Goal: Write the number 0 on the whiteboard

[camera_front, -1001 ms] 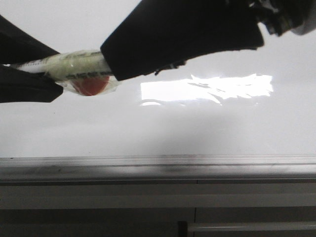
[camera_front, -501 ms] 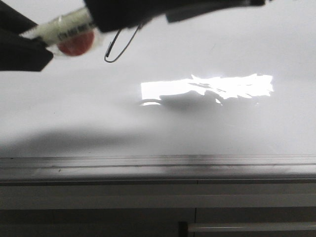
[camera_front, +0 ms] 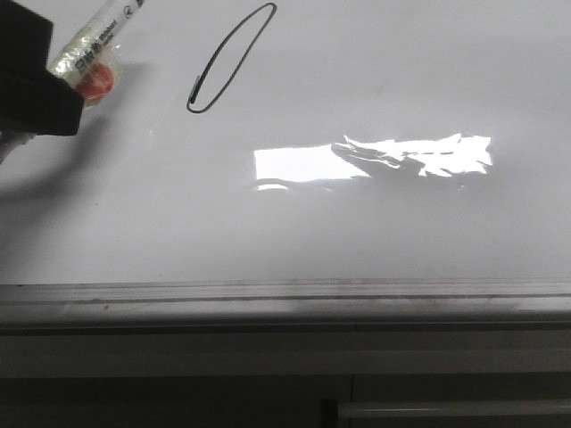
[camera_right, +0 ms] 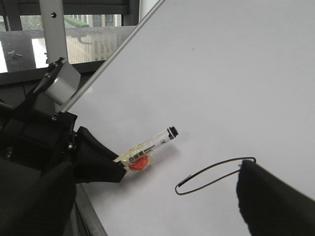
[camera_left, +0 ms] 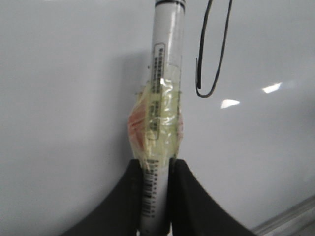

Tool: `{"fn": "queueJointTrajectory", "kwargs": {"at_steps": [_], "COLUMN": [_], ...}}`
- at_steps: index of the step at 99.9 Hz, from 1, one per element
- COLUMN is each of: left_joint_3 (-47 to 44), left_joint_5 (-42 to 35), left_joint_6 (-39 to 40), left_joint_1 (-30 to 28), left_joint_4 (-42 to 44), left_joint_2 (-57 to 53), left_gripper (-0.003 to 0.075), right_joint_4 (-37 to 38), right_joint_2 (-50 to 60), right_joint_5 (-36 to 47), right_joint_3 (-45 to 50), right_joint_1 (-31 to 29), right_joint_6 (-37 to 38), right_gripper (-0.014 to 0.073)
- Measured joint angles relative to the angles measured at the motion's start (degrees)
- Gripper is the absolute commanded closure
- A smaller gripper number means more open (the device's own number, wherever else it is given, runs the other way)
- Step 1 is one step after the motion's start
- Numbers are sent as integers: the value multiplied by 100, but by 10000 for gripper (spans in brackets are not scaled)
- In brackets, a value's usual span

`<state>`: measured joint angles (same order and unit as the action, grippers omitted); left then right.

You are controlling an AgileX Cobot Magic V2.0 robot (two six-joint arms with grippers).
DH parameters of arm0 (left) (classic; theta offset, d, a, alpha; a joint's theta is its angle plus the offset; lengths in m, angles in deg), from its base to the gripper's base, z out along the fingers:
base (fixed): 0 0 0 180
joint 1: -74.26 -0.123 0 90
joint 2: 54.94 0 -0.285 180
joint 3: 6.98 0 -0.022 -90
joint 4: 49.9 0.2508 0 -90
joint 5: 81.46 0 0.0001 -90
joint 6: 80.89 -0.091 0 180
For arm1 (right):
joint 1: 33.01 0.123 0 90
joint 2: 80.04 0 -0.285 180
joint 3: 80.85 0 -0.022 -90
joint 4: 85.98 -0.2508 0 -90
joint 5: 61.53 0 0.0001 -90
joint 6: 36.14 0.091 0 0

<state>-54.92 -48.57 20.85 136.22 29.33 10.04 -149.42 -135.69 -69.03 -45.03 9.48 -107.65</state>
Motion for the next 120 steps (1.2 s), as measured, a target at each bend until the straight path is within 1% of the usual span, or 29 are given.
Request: {"fn": "queueJointTrajectory", "kwargs": {"at_steps": [8, 15, 43, 80, 120], "left_joint_3": [10, 9, 9, 87, 100], "left_joint_5": [239, 443, 630, 964, 1068], "left_joint_6": [606, 929, 1655, 2037, 2155], "left_joint_1": [0, 0, 0, 9, 35], "left_joint_4": [189, 245, 329, 848, 906], "left_joint_2": [100, 173, 487, 1102, 1170], "left_gripper": [740, 740, 740, 740, 739], "right_joint_4": [0, 0, 0, -3, -3], "right_joint_2": [0, 0, 0, 0, 0], "right_joint_5": [-90, -147, -169, -169, -169], "right_joint_3": [0, 10, 32, 32, 32], "right_joint_1": [0, 0, 0, 0, 0], "right_joint_6": [0, 0, 9, 9, 9], "right_gripper": [16, 16, 16, 16, 16]}}
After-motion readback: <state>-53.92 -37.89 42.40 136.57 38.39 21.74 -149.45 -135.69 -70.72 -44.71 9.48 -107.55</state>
